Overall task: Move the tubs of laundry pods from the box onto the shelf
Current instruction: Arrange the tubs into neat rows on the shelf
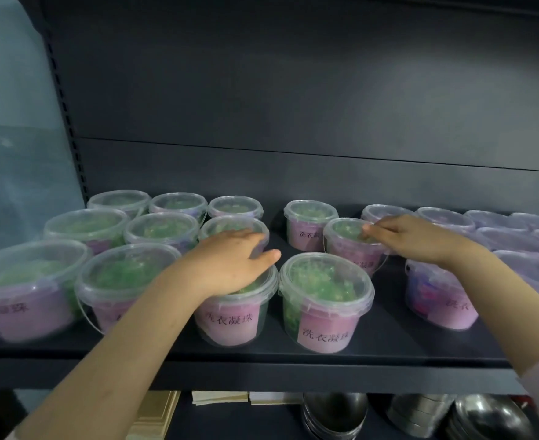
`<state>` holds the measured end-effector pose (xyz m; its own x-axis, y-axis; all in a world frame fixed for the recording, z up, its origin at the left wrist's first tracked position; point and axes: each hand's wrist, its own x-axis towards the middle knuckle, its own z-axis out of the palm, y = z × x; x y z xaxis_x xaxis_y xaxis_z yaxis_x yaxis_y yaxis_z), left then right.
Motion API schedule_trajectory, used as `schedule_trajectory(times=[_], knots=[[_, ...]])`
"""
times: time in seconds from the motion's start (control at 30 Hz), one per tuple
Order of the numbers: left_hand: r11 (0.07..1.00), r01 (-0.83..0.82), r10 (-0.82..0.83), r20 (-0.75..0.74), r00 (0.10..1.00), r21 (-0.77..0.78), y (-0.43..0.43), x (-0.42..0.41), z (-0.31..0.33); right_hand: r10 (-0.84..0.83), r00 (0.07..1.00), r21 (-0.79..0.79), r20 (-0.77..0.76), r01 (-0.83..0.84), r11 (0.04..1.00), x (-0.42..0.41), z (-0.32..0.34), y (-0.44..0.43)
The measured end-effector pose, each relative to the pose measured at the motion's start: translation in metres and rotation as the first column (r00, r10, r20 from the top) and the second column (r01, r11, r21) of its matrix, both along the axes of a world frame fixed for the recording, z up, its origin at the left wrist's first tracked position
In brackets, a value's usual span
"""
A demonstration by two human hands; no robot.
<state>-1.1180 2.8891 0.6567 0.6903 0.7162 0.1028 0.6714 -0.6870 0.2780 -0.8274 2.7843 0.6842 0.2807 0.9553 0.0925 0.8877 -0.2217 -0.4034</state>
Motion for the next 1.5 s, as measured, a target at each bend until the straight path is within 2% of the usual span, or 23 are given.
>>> schedule_trajectory(times=[0.4, 0.67, 0.93, 1.2, 1.27, 1.33, 1.4, 1.5], knots=[[0.999, -0.027, 0.028, -0.014, 1.0, 0.033, -0.005, 0.0, 0.001, 0.112, 0.994, -0.03, -0.008, -0.112, 0.993, -0.012, 0.004, 0.013], [0.998, -0.055, 0.054, -0.043, 0.998, -0.012, -0.004, 0.001, 0.001, 0.222, 0.954, 0.005, -0.201, -0.226, 0.974, -0.042, 0.001, 0.026], [0.999, -0.046, 0.046, -0.035, 0.998, -0.003, -0.005, 0.0, 0.002, 0.239, 0.96, -0.013, -0.145, -0.244, 0.97, -0.055, 0.001, 0.03], [0.999, -0.044, 0.044, -0.028, 0.999, -0.014, -0.006, -0.001, 0.002, 0.232, 0.947, -0.056, -0.222, -0.249, 0.967, -0.047, 0.014, 0.042], [0.999, -0.04, 0.04, -0.019, 0.999, -0.005, -0.005, -0.001, 0.001, 0.216, 0.959, -0.026, -0.185, -0.225, 0.974, -0.042, 0.017, 0.056], [0.999, -0.032, 0.032, -0.009, 0.999, 0.019, -0.004, -0.001, -0.001, 0.19, 0.978, -0.024, -0.082, -0.192, 0.981, -0.035, 0.02, 0.074], [0.999, -0.031, 0.031, -0.004, 1.0, 0.038, -0.003, -0.002, -0.003, 0.17, 0.985, -0.081, -0.034, -0.172, 0.982, -0.027, 0.019, 0.092], [0.999, -0.045, 0.045, -0.001, 0.999, 0.008, -0.001, -0.002, -0.006, 0.142, 0.989, -0.201, -0.041, -0.147, 0.968, -0.018, 0.013, 0.111]])
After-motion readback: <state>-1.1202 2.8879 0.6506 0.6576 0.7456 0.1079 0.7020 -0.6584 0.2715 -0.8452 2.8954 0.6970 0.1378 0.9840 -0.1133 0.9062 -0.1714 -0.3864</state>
